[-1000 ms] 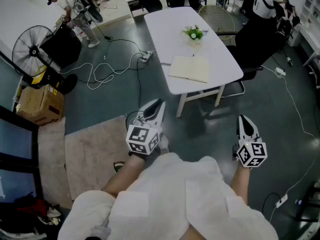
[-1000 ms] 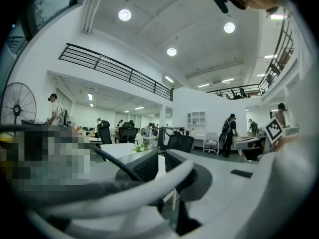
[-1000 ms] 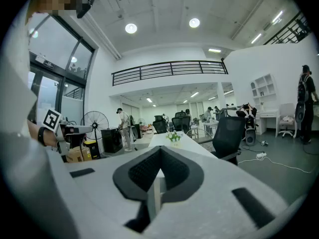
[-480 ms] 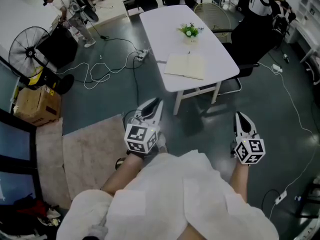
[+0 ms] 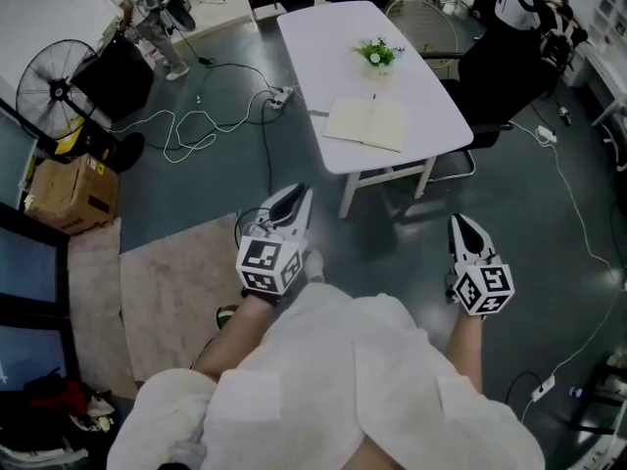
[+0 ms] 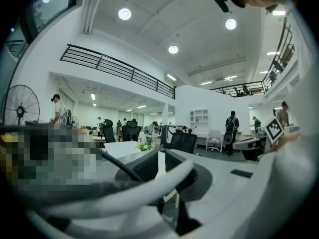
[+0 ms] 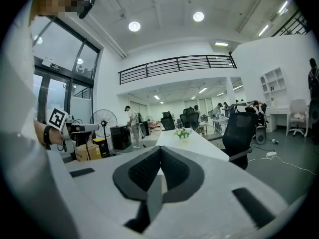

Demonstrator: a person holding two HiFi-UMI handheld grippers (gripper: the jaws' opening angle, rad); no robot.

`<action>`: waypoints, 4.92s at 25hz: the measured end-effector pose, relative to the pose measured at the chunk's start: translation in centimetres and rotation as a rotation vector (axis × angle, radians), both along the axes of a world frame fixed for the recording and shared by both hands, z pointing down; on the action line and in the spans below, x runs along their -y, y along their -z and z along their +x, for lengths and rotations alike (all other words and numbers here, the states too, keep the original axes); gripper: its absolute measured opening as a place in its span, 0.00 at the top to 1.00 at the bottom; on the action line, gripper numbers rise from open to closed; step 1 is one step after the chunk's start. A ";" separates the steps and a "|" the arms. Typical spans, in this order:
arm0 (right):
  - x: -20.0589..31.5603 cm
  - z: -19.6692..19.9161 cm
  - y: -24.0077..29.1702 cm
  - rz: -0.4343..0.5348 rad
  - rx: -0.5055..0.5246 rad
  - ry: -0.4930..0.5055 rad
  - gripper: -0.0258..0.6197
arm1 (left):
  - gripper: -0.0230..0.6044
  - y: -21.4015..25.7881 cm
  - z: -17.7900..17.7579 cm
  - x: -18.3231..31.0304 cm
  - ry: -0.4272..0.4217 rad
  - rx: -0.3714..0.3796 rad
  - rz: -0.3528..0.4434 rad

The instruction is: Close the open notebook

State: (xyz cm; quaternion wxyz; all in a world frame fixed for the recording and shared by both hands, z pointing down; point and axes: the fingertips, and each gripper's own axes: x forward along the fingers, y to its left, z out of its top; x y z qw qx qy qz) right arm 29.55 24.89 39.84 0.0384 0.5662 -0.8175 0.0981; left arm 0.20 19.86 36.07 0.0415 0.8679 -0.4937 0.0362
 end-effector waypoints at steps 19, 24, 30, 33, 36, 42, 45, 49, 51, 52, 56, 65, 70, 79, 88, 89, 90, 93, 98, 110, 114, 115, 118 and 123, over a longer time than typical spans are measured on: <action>16.8 -6.2 -1.2 -0.031 0.037 0.041 0.95 | 0.90 -1.7 -7.1 14.9 0.064 -0.004 -0.048; 22.0 -7.5 -1.4 -0.038 0.043 0.021 0.95 | 0.90 -1.8 -8.2 20.3 0.034 0.012 -0.058; 26.9 -9.4 -2.2 -0.071 0.046 0.007 0.95 | 0.90 -2.1 -8.6 25.5 -0.016 0.020 -0.078; 29.2 -10.1 -2.4 -0.075 0.047 -0.004 0.95 | 0.90 -2.5 -9.4 27.8 -0.026 0.021 -0.086; 31.1 -11.0 -2.2 -0.077 0.045 -0.011 0.95 | 0.90 -2.7 -10.8 29.7 -0.028 0.024 -0.095; 34.6 -13.1 -2.8 -0.091 0.035 -0.018 0.95 | 0.90 -3.3 -13.2 33.4 -0.032 0.017 -0.104; 35.9 -14.2 -3.2 -0.104 0.030 -0.016 0.95 | 0.90 -3.4 -13.8 34.9 -0.044 0.014 -0.102; 37.4 -15.4 -3.6 -0.118 0.024 -0.014 0.95 | 0.90 -3.7 -14.5 36.7 -0.058 0.007 -0.104; 38.0 -16.0 -3.7 -0.125 0.022 -0.010 0.94 | 0.90 -3.9 -14.9 37.4 -0.064 -0.001 -0.106; 38.3 -16.2 -3.8 -0.127 0.020 -0.008 0.94 | 0.90 -4.0 -15.0 37.7 -0.068 -0.005 -0.106; 39.3 -17.1 -3.6 -0.130 0.005 -0.003 0.93 | 0.90 -4.2 -15.3 38.8 -0.078 -0.018 -0.110; 40.3 -18.7 -4.8 -0.154 -0.023 0.045 0.93 | 0.90 -5.6 -15.2 39.0 -0.083 -0.025 -0.135; 41.1 -19.1 -5.2 -0.167 -0.027 0.077 0.93 | 0.90 -5.9 -15.3 39.1 -0.065 -0.026 -0.145; 42.3 -20.2 -7.4 -0.209 -0.065 0.150 0.92 | 0.90 -7.1 -14.5 39.8 -0.054 -0.015 -0.168; 42.7 -21.5 -11.7 -0.291 -0.124 0.243 0.89 | 0.90 -9.1 -13.1 39.2 -0.072 -0.005 -0.207; 42.8 -21.8 -12.3 -0.302 -0.135 0.257 0.89 | 0.90 -9.3 -13.0 39.2 -0.071 -0.003 -0.212; 42.8 -22.0 -12.8 -0.312 -0.147 0.270 0.88 | 0.90 -9.4 -13.0 39.1 -0.070 -0.002 -0.217; 42.9 -22.8 -14.3 -0.341 -0.181 0.311 0.87 | 0.90 -9.9 -13.0 39.0 -0.066 0.002 -0.230; 42.9 -23.9 -16.7 -0.381 -0.235 0.367 0.86 | 0.90 -10.5 -13.3 38.9 -0.057 0.007 -0.241; 42.3 -25.3 -22.1 -0.453 -0.446 0.503 0.85 | 0.90 -11.6 -13.1 38.9 -0.060 0.015 -0.266; 41.9 -26.2 -23.2 -0.470 -0.532 0.552 0.84 | 0.90 -11.7 -13.5 39.0 -0.052 0.022 -0.275; 41.8 -26.4 -23.7 -0.475 -0.561 0.567 0.84 | 0.90 -11.8 -13.6 39.0 -0.048 0.024 -0.278; 41.3 -26.5 -25.1 -0.492 -0.664 0.619 0.83 | 0.90 -12.1 -14.1 39.0 -0.032 0.029 -0.287; 40.8 -26.8 -27.7 -0.511 -0.839 0.702 0.82 | 0.90 -12.6 -14.9 39.3 -0.012 0.034 -0.302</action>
